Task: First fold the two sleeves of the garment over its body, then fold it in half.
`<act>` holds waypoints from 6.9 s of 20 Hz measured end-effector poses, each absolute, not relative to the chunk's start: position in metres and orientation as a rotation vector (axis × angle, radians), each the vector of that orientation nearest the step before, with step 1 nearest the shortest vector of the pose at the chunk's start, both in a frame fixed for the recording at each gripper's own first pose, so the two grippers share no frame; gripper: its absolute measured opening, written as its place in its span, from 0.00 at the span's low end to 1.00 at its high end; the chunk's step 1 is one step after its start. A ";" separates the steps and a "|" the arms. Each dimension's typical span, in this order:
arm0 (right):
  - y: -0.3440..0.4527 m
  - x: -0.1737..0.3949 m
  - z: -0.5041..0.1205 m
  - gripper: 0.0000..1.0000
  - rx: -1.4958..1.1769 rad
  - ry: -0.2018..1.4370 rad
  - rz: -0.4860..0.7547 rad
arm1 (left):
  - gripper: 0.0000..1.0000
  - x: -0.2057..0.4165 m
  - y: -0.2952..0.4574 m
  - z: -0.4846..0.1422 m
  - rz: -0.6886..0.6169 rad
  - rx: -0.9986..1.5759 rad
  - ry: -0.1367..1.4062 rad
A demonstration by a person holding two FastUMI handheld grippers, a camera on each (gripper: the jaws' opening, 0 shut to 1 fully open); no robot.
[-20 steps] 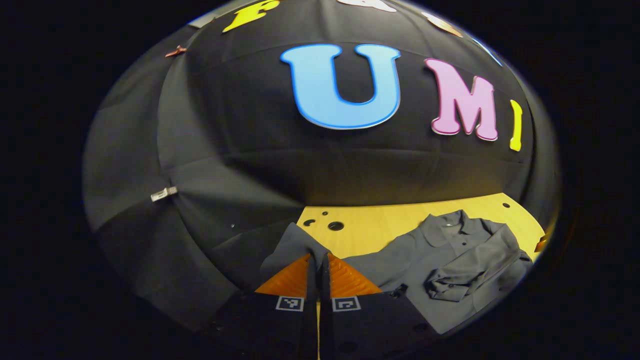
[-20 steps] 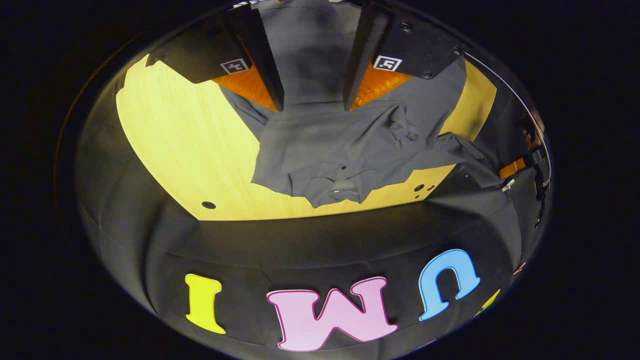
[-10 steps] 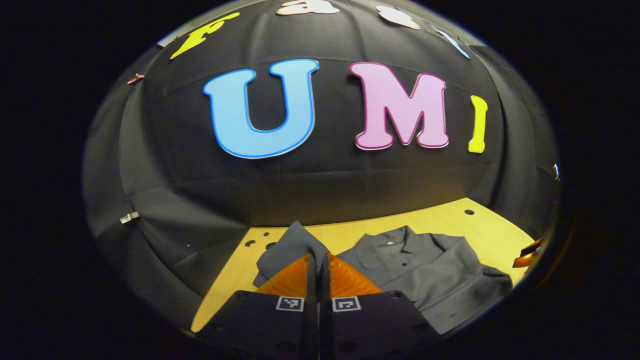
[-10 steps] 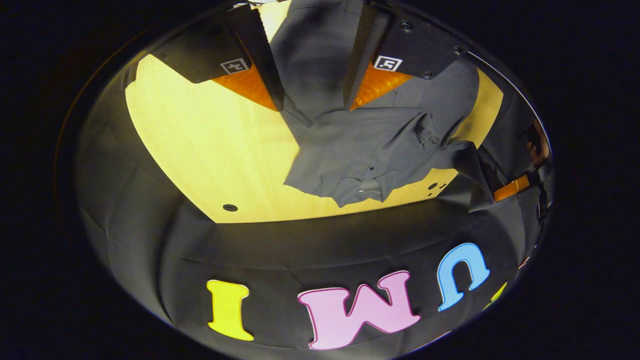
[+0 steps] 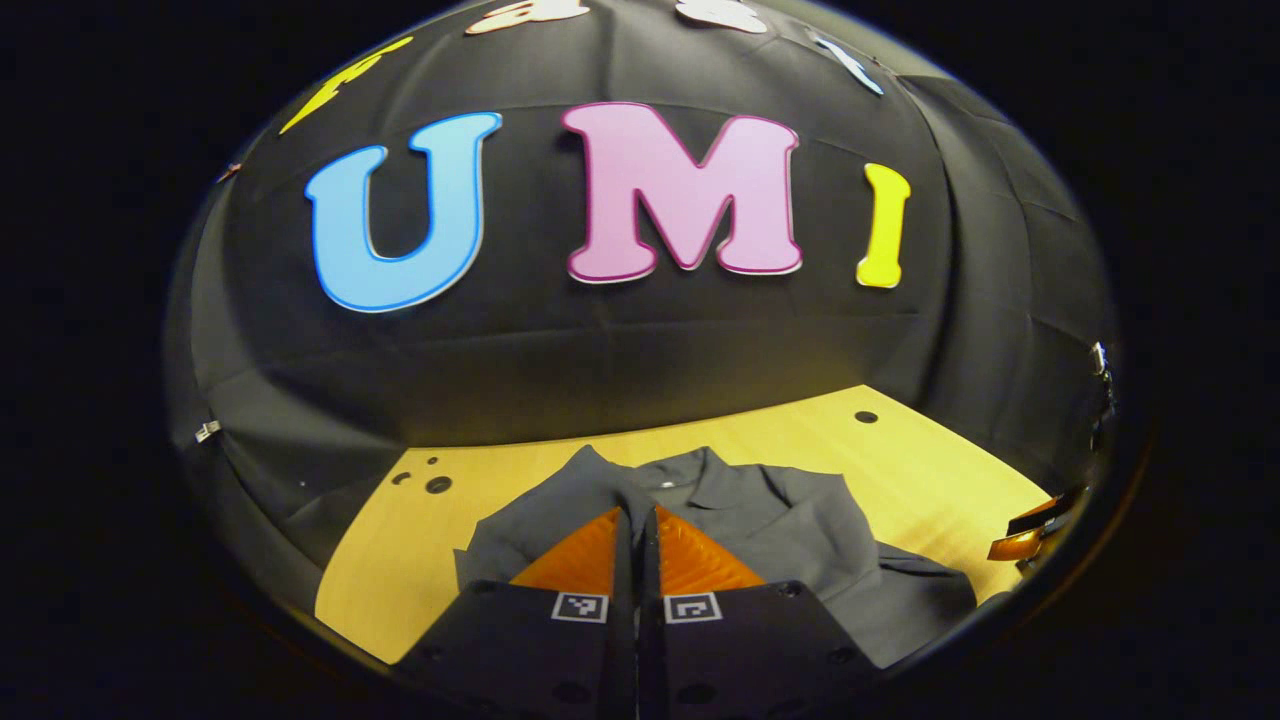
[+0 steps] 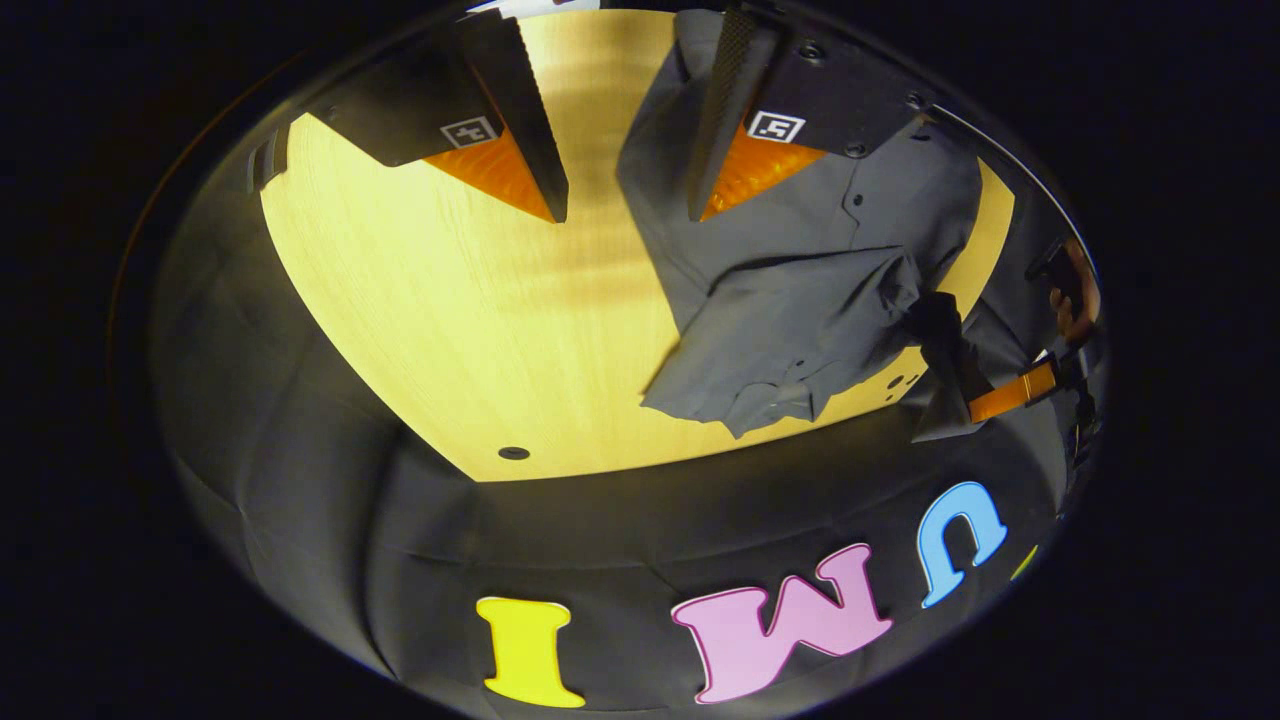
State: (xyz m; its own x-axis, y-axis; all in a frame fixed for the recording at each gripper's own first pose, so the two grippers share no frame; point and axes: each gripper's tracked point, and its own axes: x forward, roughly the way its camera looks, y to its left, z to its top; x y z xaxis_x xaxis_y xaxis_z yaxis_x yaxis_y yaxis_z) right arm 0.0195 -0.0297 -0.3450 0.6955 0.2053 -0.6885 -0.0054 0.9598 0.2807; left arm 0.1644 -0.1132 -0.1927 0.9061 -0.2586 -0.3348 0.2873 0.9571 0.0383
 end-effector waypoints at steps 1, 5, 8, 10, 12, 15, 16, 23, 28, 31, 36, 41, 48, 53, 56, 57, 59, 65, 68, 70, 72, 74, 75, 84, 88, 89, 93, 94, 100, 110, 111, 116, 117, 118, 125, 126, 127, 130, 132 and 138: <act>-0.035 0.018 -0.349 0.75 0.274 0.800 0.113 | 0.06 0.163 -0.126 -0.198 -0.294 0.103 0.338; -0.059 0.009 -0.361 0.76 0.288 0.819 0.097 | 0.06 0.159 -0.174 -0.234 -0.342 0.153 0.385; -0.075 0.001 -0.371 0.76 0.294 0.836 0.080 | 0.06 0.157 -0.201 -0.261 -0.362 0.170 0.421; -0.082 -0.004 -0.375 0.76 0.303 0.846 0.068 | 0.06 0.156 -0.213 -0.281 -0.358 0.194 0.446; -0.090 -0.011 -0.381 0.76 0.308 0.856 0.058 | 0.07 0.153 -0.221 -0.301 -0.359 0.222 0.467; -0.097 -0.023 -0.385 0.76 0.307 0.873 0.051 | 0.13 0.147 -0.236 -0.325 -0.381 0.240 0.499; -0.098 -0.027 -0.386 0.76 0.306 0.879 0.052 | 0.17 0.142 -0.241 -0.330 -0.396 0.235 0.511; -0.089 -0.039 -0.376 0.76 0.280 0.888 0.068 | 0.65 0.095 -0.286 -0.322 -0.576 0.213 0.513; -0.066 -0.041 -0.360 0.77 0.268 0.879 0.112 | 0.95 0.064 -0.271 -0.292 -0.609 0.222 0.458; -0.044 -0.049 -0.348 0.78 0.274 0.877 0.151 | 0.96 0.045 -0.238 -0.273 -0.580 0.207 0.445; 0.000 -0.071 -0.339 0.80 0.272 0.903 0.227 | 0.96 0.014 -0.161 -0.269 -0.491 0.121 0.511; 0.031 -0.092 -0.344 0.82 0.250 0.949 0.251 | 0.96 -0.022 -0.066 -0.294 -0.343 0.078 0.625; 0.048 -0.112 -0.365 0.82 0.210 1.021 0.226 | 0.96 -0.069 0.036 -0.348 -0.204 0.092 0.772; 0.051 -0.124 -0.388 0.83 0.219 1.090 0.189 | 0.96 -0.080 0.062 -0.386 -0.173 0.069 0.867; 0.058 -0.124 -0.395 0.82 0.236 1.113 0.174 | 0.96 -0.083 0.061 -0.401 -0.174 0.014 0.924; 0.061 -0.122 -0.396 0.82 0.235 1.114 0.175 | 0.96 -0.081 0.060 -0.404 -0.177 0.013 0.936; 0.069 -0.121 -0.403 0.82 0.207 1.129 0.185 | 0.96 -0.080 0.058 -0.412 -0.184 0.031 0.961; 0.075 -0.123 -0.409 0.80 0.033 1.120 0.207 | 0.99 -0.082 0.060 -0.421 -0.155 0.064 0.996; 0.082 -0.113 -0.406 0.69 0.041 1.094 0.254 | 0.78 -0.076 0.051 -0.420 -0.200 0.096 0.963; 0.088 -0.107 -0.406 0.30 0.070 1.094 0.300 | 0.46 -0.064 0.052 -0.420 -0.208 0.136 0.941; 0.087 -0.104 -0.406 0.08 0.107 1.094 0.278 | 0.13 -0.059 0.048 -0.419 -0.217 0.150 0.952; 0.088 -0.102 -0.398 0.08 0.113 1.072 0.268 | 0.06 -0.060 0.046 -0.410 -0.226 0.127 0.957; 0.089 -0.103 -0.389 0.08 0.113 1.053 0.276 | 0.06 -0.060 0.045 -0.402 -0.229 0.108 0.947; 0.071 -0.045 -0.293 0.08 0.231 0.837 0.253 | 0.06 -0.017 0.042 -0.313 -0.238 0.021 0.794; 0.068 -0.001 -0.264 0.08 0.231 0.737 0.264 | 0.06 0.025 0.032 -0.271 -0.251 -0.010 0.700; 0.069 0.008 -0.257 0.08 0.230 0.717 0.264 | 0.06 0.035 0.028 -0.262 -0.252 -0.021 0.682; 0.070 0.048 -0.237 0.08 0.240 0.646 0.256 | 0.05 0.077 0.024 -0.235 -0.245 -0.037 0.620; 0.069 0.059 -0.230 0.08 0.243 0.626 0.254 | 0.06 0.087 0.022 -0.229 -0.245 -0.037 0.606; 0.062 0.133 -0.199 0.07 0.244 0.537 0.240 | 0.05 0.156 0.018 -0.197 -0.241 -0.027 0.527; 0.067 0.251 -0.220 0.07 0.177 0.507 0.234 | 0.05 0.266 0.016 -0.212 -0.205 0.066 0.496; 0.068 0.261 -0.225 0.07 0.174 0.509 0.233 | 0.05 0.275 0.015 -0.217 -0.207 0.082 0.492; 0.074 0.310 -0.265 0.07 0.167 0.528 0.225 | 0.06 0.322 0.015 -0.253 -0.166 0.097 0.512; 0.075 0.318 -0.275 0.07 0.162 0.532 0.229 | 0.06 0.331 0.017 -0.262 -0.154 0.103 0.520; 0.078 0.325 -0.285 0.07 0.148 0.538 0.234 | 0.06 0.337 0.019 -0.272 -0.145 0.108 0.526; 0.091 0.360 -0.347 0.07 0.041 0.580 0.271 | 0.05 0.372 0.019 -0.330 -0.099 0.144 0.577; 0.092 0.362 -0.356 0.07 0.038 0.592 0.268 | 0.05 0.374 0.019 -0.338 -0.091 0.150 0.583; 0.094 0.364 -0.366 0.08 0.039 0.606 0.268 | 0.05 0.376 0.019 -0.346 -0.084 0.155 0.593; 0.096 0.365 -0.388 0.16 0.047 0.652 0.264 | 0.08 0.377 0.017 -0.367 -0.067 0.156 0.635; 0.096 0.365 -0.396 0.17 0.058 0.669 0.265 | 0.10 0.377 0.015 -0.371 -0.060 0.157 0.640; 0.088 0.360 -0.398 0.17 0.138 0.716 0.242 | 0.27 0.375 0.007 -0.370 -0.063 0.146 0.640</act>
State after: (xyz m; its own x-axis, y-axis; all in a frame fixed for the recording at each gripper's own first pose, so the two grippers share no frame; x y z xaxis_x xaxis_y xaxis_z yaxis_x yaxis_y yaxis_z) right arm 0.3597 0.0879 -0.3976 0.7286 0.2655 -0.6314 -0.1717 0.9632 0.2069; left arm 0.3751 0.0067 -0.3701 0.8006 -0.0137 -0.5991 0.1039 0.9878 0.1163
